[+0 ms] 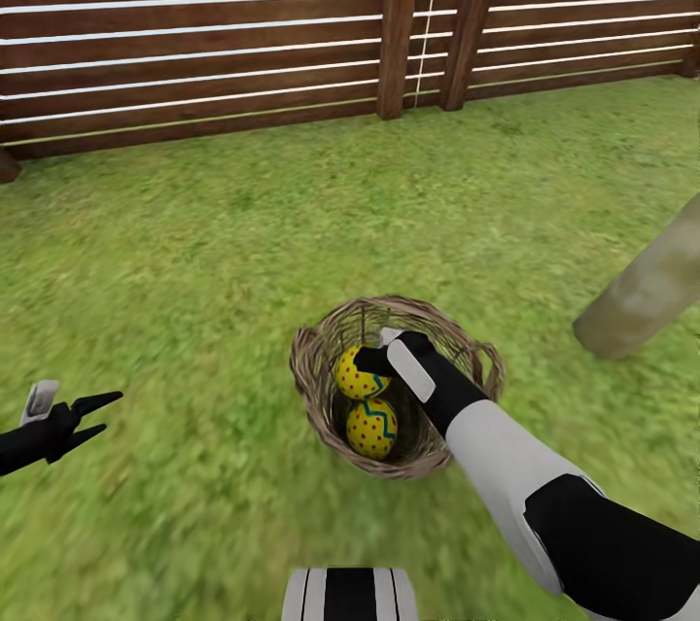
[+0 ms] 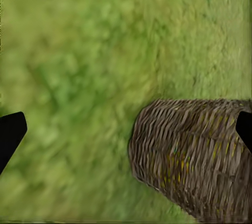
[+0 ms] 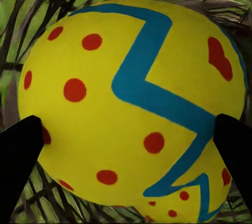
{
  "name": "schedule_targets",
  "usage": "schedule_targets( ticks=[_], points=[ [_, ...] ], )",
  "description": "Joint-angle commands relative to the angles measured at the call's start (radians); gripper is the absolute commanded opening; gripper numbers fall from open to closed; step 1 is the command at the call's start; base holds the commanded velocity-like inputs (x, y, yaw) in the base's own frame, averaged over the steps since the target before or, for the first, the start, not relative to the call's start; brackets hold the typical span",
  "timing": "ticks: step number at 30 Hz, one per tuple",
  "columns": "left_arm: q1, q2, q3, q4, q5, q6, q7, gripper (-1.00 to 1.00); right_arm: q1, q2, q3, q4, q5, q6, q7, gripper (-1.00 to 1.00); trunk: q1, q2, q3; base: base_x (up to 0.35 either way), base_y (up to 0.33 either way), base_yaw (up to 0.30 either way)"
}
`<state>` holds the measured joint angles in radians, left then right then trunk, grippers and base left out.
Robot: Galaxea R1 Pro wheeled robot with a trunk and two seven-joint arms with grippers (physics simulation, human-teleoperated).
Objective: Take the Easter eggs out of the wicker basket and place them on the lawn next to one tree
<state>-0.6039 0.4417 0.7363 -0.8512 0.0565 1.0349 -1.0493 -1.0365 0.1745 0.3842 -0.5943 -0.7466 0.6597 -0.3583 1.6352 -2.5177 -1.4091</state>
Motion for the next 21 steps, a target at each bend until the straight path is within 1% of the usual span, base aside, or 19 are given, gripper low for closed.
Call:
schedule_targets(
  ticks=[1,7,10,16,21],
  points=[
    [0.000,0.000,0.001,0.000,0.003,0.008,0.000,1.00,-0.001,0.000,0.002,-0.001,-0.009,0.001,-0.009,-1.00,-0.001,0.000,0.003,-0.229,0.000,0.000],
    [0.000,-0.001,0.000,0.000,0.005,0.008,0.000,1.00,0.001,0.000,0.001,-0.002,-0.008,-0.001,-0.008,-1.00,-0.004,0.001,0.027,-0.036,0.000,0.000],
    [0.000,-0.001,0.000,0.000,0.005,0.008,0.000,1.00,0.001,0.000,0.001,-0.001,-0.008,-0.002,-0.008,-1.00,-0.005,0.002,0.038,-0.140,0.000,0.000],
    [0.000,-0.001,-0.001,0.000,0.005,0.008,0.000,1.00,0.001,0.000,0.001,-0.001,-0.008,-0.003,-0.010,-1.00,-0.008,0.003,0.061,-0.013,0.000,0.000],
    [0.000,-0.001,-0.002,0.000,0.005,0.008,0.000,1.00,0.002,0.000,0.001,-0.001,-0.008,-0.003,-0.008,-1.00,-0.010,0.005,0.085,-0.037,0.000,-0.039]
  ],
)
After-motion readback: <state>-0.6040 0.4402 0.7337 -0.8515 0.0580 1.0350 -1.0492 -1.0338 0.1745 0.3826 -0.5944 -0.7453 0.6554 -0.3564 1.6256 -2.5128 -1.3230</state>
